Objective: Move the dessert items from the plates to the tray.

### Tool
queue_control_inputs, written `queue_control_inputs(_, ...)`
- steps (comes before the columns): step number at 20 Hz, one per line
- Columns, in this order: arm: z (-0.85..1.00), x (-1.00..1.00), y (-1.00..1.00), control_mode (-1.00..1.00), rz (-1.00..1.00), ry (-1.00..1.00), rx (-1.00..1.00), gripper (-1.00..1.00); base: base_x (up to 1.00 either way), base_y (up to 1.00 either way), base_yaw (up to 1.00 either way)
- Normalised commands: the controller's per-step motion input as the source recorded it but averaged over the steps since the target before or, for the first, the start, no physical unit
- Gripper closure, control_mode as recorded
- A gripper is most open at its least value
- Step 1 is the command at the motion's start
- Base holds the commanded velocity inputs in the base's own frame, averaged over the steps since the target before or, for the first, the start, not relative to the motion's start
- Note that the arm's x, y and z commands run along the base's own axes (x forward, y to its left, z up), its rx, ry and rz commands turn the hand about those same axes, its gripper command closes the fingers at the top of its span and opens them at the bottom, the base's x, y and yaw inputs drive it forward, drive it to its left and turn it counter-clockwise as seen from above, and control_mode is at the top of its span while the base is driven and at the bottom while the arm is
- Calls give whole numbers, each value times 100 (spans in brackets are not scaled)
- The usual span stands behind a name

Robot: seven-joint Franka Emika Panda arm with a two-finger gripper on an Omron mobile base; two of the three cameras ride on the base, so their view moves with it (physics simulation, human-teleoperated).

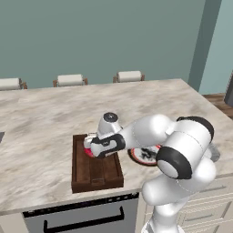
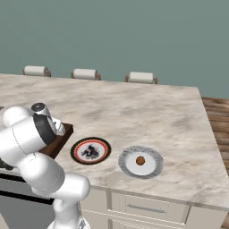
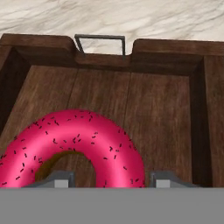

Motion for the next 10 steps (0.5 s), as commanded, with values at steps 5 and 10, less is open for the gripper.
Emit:
queue_control_inputs(5, 4, 0, 0, -100, 0, 0, 0, -100, 0, 0, 0)
queue_control_inputs(10, 44, 0, -4, -100, 0, 0, 0, -100, 0, 0, 0)
